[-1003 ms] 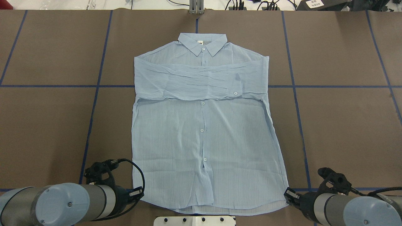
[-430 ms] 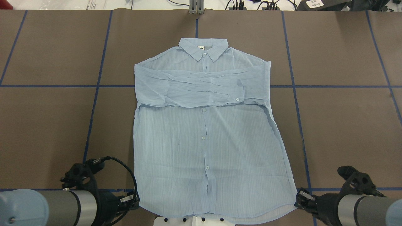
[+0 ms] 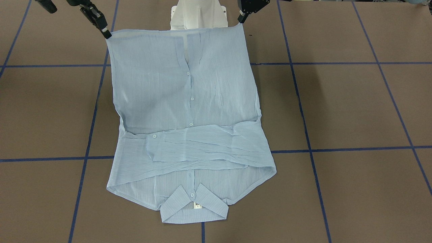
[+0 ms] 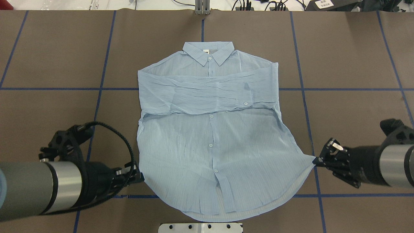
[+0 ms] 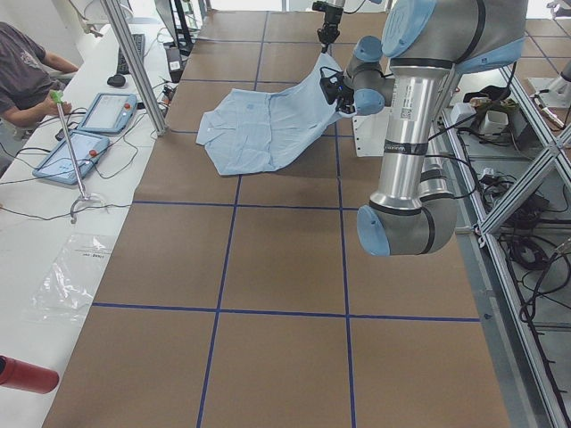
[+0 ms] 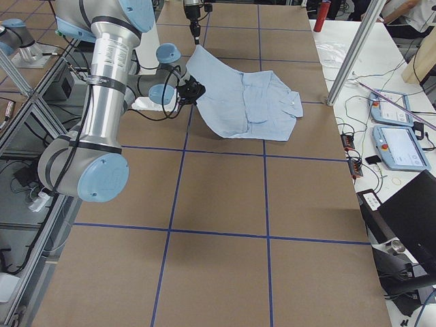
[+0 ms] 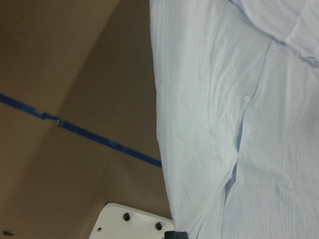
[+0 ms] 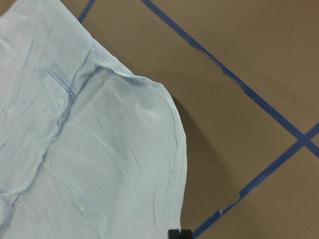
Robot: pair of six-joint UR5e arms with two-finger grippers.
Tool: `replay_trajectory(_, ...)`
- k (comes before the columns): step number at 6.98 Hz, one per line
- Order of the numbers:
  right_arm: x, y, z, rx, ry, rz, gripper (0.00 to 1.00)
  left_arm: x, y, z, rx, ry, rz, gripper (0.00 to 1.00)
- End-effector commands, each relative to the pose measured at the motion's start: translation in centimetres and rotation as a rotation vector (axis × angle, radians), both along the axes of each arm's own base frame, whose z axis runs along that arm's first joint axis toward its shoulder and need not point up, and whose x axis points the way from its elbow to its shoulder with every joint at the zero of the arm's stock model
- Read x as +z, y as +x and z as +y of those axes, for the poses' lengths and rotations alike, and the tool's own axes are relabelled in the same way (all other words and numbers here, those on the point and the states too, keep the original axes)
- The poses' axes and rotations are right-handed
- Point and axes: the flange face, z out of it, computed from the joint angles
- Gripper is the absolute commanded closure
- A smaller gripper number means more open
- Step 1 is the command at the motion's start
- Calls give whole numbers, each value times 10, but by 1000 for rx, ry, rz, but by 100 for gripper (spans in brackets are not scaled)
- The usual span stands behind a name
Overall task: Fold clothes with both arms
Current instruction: 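Lift the hem with both grippers and fold it toward the collar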
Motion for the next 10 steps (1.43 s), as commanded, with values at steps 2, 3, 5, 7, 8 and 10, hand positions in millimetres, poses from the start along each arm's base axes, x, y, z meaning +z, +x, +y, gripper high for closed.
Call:
replay_trajectory(2,-21,-34,-144,23,87,104,100,9,5,-136,-89,109,-115,100)
replay_trajectory(3,-26,-38,-173,3,124,157,100,26,5,-176,-115,144,-177,100)
replay_trajectory(5,-16,-52,-252,2,142,231,100,65,13,-240,-171,179,-202,100)
replay_trajectory(7,2,-92,-345,-22,116,331,100,97,28,-309,-209,205,-238,100)
replay_trajectory(8,18,-114,-378,-21,99,356,100,119,44,-344,-230,203,-241,100)
replay_trajectory(10,58,-145,-420,-4,114,358,100,167,79,-393,-244,204,-249,100)
